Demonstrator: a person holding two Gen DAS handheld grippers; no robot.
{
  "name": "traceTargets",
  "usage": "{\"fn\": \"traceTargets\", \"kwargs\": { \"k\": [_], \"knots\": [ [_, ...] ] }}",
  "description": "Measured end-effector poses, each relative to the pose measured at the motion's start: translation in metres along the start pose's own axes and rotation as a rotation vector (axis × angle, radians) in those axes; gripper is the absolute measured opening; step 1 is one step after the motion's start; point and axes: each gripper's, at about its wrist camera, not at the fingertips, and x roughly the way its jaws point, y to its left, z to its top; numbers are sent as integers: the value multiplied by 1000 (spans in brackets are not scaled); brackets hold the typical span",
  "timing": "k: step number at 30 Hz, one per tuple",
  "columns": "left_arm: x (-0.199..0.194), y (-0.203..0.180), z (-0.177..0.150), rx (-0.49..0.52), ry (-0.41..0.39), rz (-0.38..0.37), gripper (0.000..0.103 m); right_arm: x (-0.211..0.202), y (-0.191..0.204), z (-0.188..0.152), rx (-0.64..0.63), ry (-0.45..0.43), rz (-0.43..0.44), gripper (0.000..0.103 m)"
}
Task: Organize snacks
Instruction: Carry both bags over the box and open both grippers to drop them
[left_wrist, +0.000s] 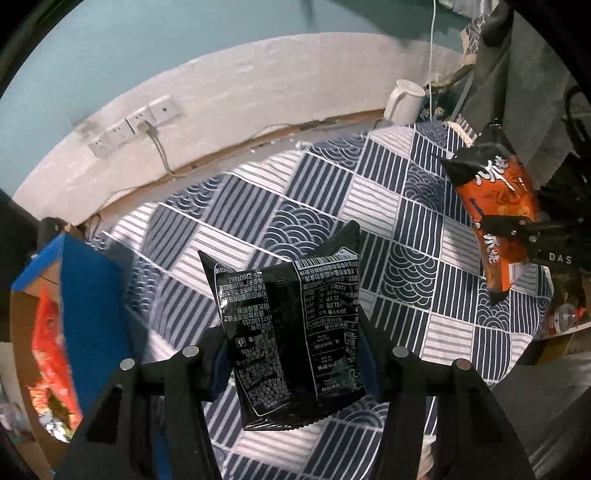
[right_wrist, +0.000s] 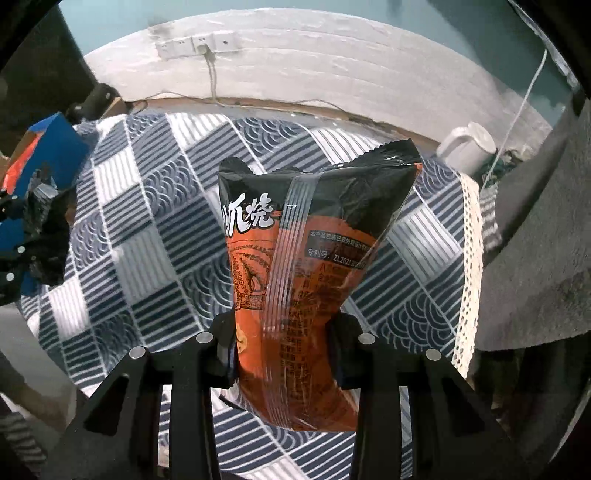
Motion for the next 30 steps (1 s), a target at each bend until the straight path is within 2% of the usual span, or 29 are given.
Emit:
{"fn": "traceTargets", "kwargs": {
  "k": [8,13,26,30],
  "knots": [
    [-37,31,-13,8,-53,18,57,-25,35,20,-31,-46,33,35],
    [-52,54,-26,4,-81,54,57,-38,61,29,-60,-66,54,35],
    [-83,129,-63,-116,-146,106,57,-66,155,67,-152,-127,170,35],
    [-90,152,-75,-147,-159,103,57,-72,190,83,-193,-139,205,35]
  ]
}}
